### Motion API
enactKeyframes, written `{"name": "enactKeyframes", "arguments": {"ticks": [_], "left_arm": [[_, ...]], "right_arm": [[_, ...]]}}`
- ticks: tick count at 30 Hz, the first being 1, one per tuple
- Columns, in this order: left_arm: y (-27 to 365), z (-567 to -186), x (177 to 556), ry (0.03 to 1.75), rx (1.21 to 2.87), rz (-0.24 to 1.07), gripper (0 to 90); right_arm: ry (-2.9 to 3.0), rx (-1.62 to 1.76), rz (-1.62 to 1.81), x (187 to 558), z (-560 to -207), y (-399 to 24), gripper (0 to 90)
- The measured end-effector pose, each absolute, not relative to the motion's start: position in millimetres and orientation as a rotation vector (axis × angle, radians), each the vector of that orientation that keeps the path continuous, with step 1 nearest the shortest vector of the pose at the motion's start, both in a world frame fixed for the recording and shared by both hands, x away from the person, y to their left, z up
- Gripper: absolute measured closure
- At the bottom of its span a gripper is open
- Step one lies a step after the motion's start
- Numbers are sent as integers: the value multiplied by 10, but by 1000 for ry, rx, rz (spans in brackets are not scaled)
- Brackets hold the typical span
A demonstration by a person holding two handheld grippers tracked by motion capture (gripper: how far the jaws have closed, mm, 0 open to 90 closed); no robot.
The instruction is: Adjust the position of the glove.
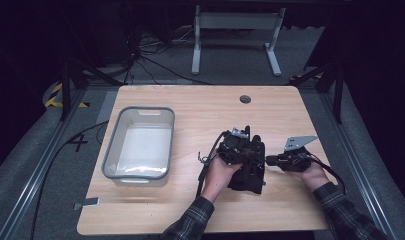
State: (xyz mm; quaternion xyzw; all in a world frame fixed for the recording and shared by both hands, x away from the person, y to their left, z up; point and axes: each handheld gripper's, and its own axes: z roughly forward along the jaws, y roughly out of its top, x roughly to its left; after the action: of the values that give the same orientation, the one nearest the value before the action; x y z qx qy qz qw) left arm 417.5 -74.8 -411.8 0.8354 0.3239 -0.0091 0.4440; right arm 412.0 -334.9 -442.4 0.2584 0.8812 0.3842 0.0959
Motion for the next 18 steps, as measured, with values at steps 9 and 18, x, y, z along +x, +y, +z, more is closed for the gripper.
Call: {"name": "enactKeyframes", "arguments": {"ticks": [9, 18], "left_arm": [[-838, -4085, 4174, 775, 2035, -31, 735], [-741, -4028, 4118, 747, 2053, -7, 865]], "right_arm": [[2517, 892, 1101, 4209, -4428, -3716, 779], [2520, 909, 1085, 4194, -4452, -3766, 745]]}}
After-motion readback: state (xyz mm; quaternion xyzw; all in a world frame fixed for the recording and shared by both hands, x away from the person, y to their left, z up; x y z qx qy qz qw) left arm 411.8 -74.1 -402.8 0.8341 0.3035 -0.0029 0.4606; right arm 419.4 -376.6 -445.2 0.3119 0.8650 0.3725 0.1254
